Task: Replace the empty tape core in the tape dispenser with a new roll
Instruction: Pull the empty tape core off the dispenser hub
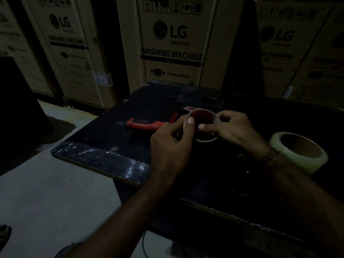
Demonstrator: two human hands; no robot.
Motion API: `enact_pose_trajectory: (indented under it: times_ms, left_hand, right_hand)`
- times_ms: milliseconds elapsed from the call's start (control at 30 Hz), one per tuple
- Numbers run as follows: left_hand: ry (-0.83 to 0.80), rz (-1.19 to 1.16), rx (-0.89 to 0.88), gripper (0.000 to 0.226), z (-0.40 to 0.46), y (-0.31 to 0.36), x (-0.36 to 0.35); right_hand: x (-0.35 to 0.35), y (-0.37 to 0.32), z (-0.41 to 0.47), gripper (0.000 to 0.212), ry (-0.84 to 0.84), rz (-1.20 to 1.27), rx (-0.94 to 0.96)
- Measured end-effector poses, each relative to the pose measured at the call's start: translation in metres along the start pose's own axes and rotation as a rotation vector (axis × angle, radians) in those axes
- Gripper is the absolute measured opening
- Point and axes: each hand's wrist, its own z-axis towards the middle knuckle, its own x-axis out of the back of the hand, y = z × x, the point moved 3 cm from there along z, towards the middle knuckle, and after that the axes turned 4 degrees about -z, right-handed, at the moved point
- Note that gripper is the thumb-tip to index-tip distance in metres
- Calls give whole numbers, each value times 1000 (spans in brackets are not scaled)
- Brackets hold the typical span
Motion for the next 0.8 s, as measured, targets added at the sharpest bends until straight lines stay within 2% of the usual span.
enact_pose_trajectory:
  times_ms: [67, 200, 433, 567, 667, 800]
  left_hand:
    - [7, 25, -65, 26, -2, 5, 0]
    - [-1, 5, 41, 33, -1, 1, -1]
    - [-16, 2, 57, 56, 1, -4, -3]
    - [75, -29, 130, 67, -1, -3, 3]
    - [135, -49, 162, 62, 2, -3, 5]
    - [138, -58, 110, 50, -2, 4, 7]
  right_hand:
    - [1, 0, 2, 25, 28, -37, 46]
    - [1, 4, 2, 23, -5, -91, 90]
    - [9, -4, 1, 37, 150, -224, 313]
    - [28, -3, -7, 38, 232, -239, 279]
    - [52, 7, -27, 39, 310, -308, 234]
    - [71, 18, -51, 43, 292, -462, 102]
